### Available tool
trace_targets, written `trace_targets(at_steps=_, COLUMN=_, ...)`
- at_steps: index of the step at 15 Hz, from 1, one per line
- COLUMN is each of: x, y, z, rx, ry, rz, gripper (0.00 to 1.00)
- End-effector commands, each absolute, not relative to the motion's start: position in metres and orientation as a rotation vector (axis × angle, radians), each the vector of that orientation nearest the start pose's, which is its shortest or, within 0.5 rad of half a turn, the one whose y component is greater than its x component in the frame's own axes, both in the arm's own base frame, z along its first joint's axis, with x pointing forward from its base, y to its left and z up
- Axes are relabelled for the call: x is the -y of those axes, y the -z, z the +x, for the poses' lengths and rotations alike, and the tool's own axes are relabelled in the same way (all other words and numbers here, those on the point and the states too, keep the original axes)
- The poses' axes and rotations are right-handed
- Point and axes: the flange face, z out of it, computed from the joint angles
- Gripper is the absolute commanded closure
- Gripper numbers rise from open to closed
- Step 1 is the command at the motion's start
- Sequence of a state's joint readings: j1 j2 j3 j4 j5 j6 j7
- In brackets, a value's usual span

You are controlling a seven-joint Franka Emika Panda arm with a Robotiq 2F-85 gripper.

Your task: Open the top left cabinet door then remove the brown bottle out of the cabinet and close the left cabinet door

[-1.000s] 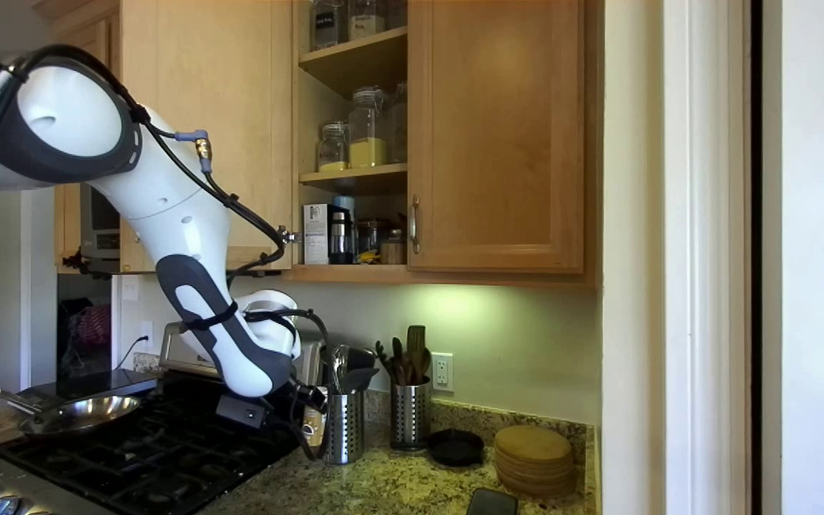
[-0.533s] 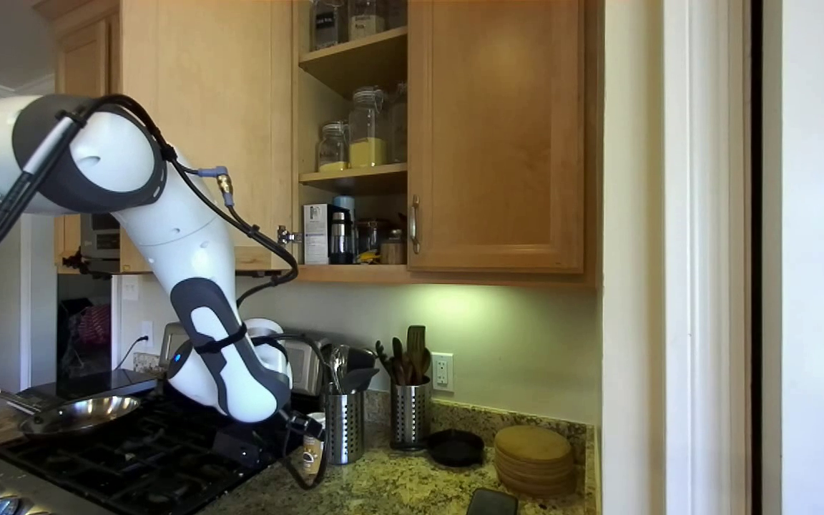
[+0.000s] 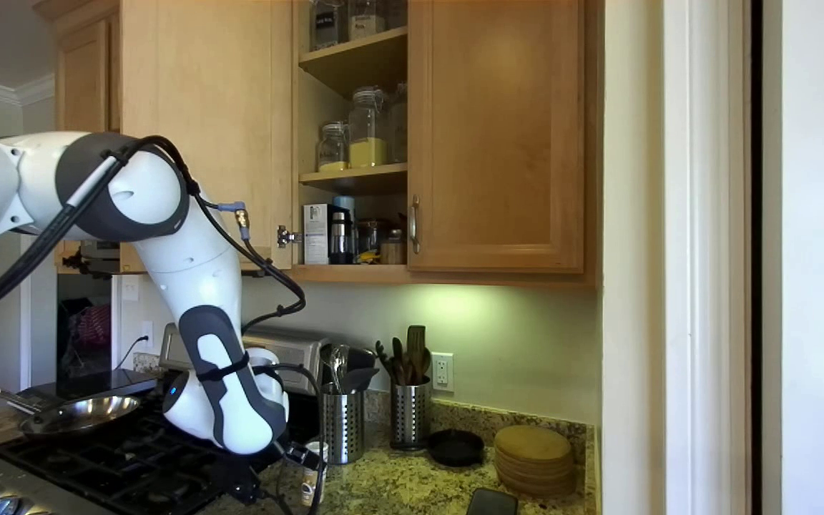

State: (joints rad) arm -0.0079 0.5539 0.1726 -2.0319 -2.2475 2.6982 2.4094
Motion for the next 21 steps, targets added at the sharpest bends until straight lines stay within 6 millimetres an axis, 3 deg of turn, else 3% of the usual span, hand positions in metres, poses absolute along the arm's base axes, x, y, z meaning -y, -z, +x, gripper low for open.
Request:
trace_targets(at_steps=1, x=-0.121, y=-0.154, z=0.554, rx=-0.292, ry=1.419, rz=-2.931, gripper=0.73)
trace_targets(at_steps=2, x=-0.12, y=-0.158, z=0.552, rx=-0.3, ry=1.433, rz=-2.93, gripper=0.23)
trace_targets(at_steps=3, x=-0.12, y=-0.167, z=0.55, rx=-0.304, ry=1.444, rz=-2.918, gripper=0.23)
trace_targets(at_steps=6, x=-0.121, y=-0.188, z=0.541, rx=-0.279, ry=1.433, rz=-2.908, gripper=0.04)
trace_targets(at_steps=13, x=-0.119, y=-0.254, z=0.513, rx=-0.151, ry=1.291, rz=-2.889, gripper=0.0)
trace_targets(at_steps=19, x=-0.09, y=-0.304, z=0.507, rx=-0.078, ry=1.259, rz=-2.907, gripper=0.0)
trace_targets(at_steps=20, x=-0.104, y=-0.286, z=0.522, rx=-0.083, ry=1.261, rz=-2.893, gripper=0.0)
trace_targets(at_steps=21, x=-0.098, y=-0.293, z=0.521, rx=-0.081, ry=1.267, rz=-2.899, gripper=0.0)
